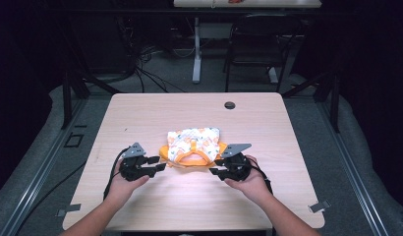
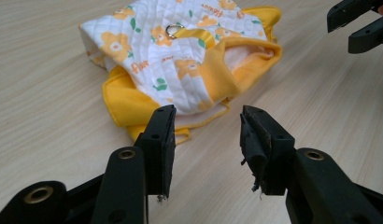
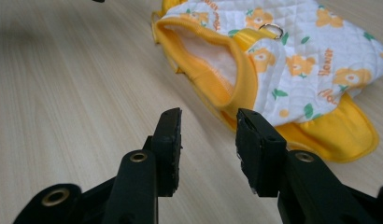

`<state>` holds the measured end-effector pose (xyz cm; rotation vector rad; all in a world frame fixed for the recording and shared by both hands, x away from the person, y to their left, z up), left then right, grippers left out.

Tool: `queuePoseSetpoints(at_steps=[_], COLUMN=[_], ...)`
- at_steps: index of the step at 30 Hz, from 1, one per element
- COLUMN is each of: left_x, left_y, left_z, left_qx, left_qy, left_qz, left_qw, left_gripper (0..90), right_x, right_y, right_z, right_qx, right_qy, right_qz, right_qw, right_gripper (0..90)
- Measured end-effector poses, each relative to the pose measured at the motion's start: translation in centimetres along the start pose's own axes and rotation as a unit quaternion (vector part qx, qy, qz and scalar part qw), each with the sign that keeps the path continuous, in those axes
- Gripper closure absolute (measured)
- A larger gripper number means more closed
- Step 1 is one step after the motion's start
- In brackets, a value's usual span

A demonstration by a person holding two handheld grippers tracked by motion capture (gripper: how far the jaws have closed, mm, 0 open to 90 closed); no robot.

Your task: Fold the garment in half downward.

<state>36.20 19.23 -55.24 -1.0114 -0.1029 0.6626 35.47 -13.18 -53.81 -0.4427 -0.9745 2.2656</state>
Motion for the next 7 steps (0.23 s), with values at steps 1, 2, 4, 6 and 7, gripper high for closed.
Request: queuePoseSetpoints(at_steps=[1, 2, 4, 6, 7], left_x=[0.0, 0.0, 0.1, 0.2, 0.2], left_y=[0.3, 0.6, 1.3, 1.9, 1.9], left_z=[0.1, 0.2, 0.3, 0.4, 0.4], left_qx=[0.000, 0.001, 0.006, 0.007, 0.007], left_qy=[-0.002, -0.004, -0.011, -0.014, -0.014], left_qz=[-0.003, -0.005, -0.006, -0.006, -0.006], left_qw=[1.0000, 1.0000, 0.9999, 0.9999, 0.9999], left_gripper=[55.4, 55.0, 54.5, 53.1, 52.2], right_x=[0.2, 0.3, 0.7, 0.9, 0.9], right_y=[0.3, 0.6, 1.3, 1.8, 1.8], right_z=[0.0, 0.0, -0.1, -0.3, -0.3], right_qx=[0.000, 0.002, 0.008, 0.016, 0.016], right_qy=[0.002, 0.003, 0.010, 0.015, 0.015], right_qz=[0.001, 0.001, 0.010, 0.018, 0.018], right_qw=[1.0000, 1.0000, 0.9999, 0.9996, 0.9996], right_gripper=[59.9, 59.6, 59.0, 58.4, 58.4])
Point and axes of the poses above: each handheld gripper's, and its own axes: z roughly backward along the jaws, y roughly out of its underside, x roughly to its left, the point moved 2 cm from there along -z, roughly forward along the jaws, and after that the axes turned 8 degrees about y, right-handed, at the moved point
